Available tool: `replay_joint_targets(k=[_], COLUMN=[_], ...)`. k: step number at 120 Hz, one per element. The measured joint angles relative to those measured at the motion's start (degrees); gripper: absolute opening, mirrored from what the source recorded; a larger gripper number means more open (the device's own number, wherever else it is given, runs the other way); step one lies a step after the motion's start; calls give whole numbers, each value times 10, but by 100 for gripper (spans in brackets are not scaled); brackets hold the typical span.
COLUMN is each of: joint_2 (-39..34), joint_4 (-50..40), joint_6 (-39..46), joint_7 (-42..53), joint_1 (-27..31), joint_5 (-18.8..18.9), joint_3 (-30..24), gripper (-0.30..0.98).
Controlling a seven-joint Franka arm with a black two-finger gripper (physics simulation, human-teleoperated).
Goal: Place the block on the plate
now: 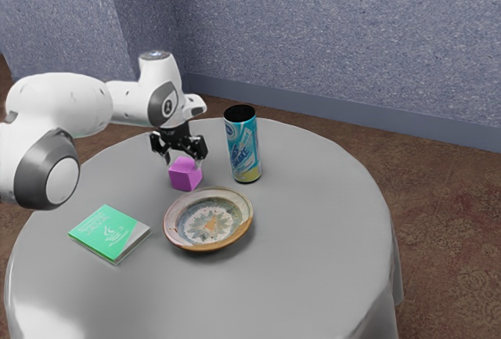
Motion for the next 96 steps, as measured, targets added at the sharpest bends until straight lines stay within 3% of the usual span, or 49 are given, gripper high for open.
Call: replay_joint_targets(k=[62,96], joint_2=[20,18], joint_4=[0,0], joint_6=[1,1], joint_7=[21,28], joint_1=[6,6], joint_5=[-28,-30], joint_3=[0,0], gripper=[68,45])
